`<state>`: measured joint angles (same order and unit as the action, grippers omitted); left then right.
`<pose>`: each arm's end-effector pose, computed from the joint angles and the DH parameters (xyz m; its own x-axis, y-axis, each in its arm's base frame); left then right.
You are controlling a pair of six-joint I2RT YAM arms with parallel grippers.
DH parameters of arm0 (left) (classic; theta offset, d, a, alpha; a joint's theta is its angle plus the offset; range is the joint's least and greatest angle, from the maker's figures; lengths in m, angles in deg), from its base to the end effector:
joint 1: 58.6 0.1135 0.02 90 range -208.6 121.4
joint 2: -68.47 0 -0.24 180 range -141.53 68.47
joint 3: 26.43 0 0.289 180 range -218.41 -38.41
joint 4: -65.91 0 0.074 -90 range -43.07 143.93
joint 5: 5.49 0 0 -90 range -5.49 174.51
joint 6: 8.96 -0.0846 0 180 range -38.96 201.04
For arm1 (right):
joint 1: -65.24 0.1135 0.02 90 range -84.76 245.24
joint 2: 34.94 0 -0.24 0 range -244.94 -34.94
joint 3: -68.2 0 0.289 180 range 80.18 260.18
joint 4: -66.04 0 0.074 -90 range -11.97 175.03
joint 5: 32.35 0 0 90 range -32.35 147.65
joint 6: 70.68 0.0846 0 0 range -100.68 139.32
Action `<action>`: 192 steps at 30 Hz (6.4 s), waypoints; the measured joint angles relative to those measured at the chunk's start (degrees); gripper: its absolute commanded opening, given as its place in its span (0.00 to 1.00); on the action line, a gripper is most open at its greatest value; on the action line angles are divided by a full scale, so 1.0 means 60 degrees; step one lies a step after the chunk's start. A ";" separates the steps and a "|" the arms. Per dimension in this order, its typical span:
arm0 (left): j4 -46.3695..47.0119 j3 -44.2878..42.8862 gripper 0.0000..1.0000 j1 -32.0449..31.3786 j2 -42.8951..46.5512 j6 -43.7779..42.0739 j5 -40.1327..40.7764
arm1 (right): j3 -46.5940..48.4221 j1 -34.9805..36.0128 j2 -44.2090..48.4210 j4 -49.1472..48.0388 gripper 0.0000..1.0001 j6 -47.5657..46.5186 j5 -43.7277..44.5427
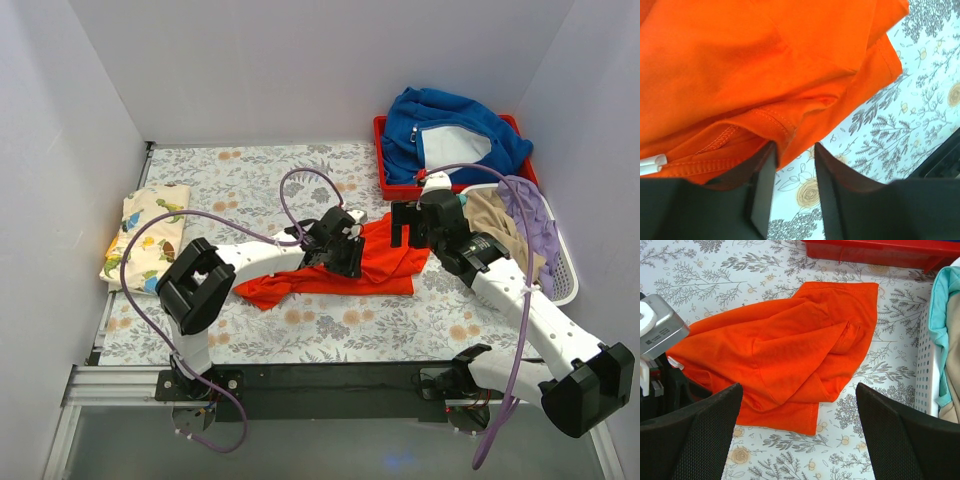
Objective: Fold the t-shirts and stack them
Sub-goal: Flatten the tshirt out
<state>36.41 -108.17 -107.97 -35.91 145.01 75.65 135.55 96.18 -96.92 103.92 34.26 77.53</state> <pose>0.2786 -0.3447 0.1103 -0.9547 -0.2507 -0.1601 -0.1059 0.7893 -0.6048 0.2931 0.1422 0.2699 -0.5066 -0.0210 -0.8619 -0.1107 0.9930 0.0408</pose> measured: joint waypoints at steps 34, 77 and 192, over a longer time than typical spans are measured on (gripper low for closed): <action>-0.1009 -0.1708 0.00 0.4459 0.4466 -0.1519 0.6022 | -0.0379 -0.0725 -0.2401 -0.0747 0.99 -0.0095 -0.0579; -0.1800 -0.0765 0.00 0.7151 0.4258 -0.0532 0.5355 | 0.1716 -0.1851 -0.7887 -0.3661 0.45 -0.0058 -0.7093; -0.0667 -0.2353 0.54 0.7012 -0.2386 -0.0867 0.2524 | 0.0787 -0.1198 -0.1239 0.0208 0.65 -0.1253 -0.3832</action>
<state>32.41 -122.29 -65.89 -50.23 139.81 90.79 140.27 88.99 -104.35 105.16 26.74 54.54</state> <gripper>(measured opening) 0.608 0.647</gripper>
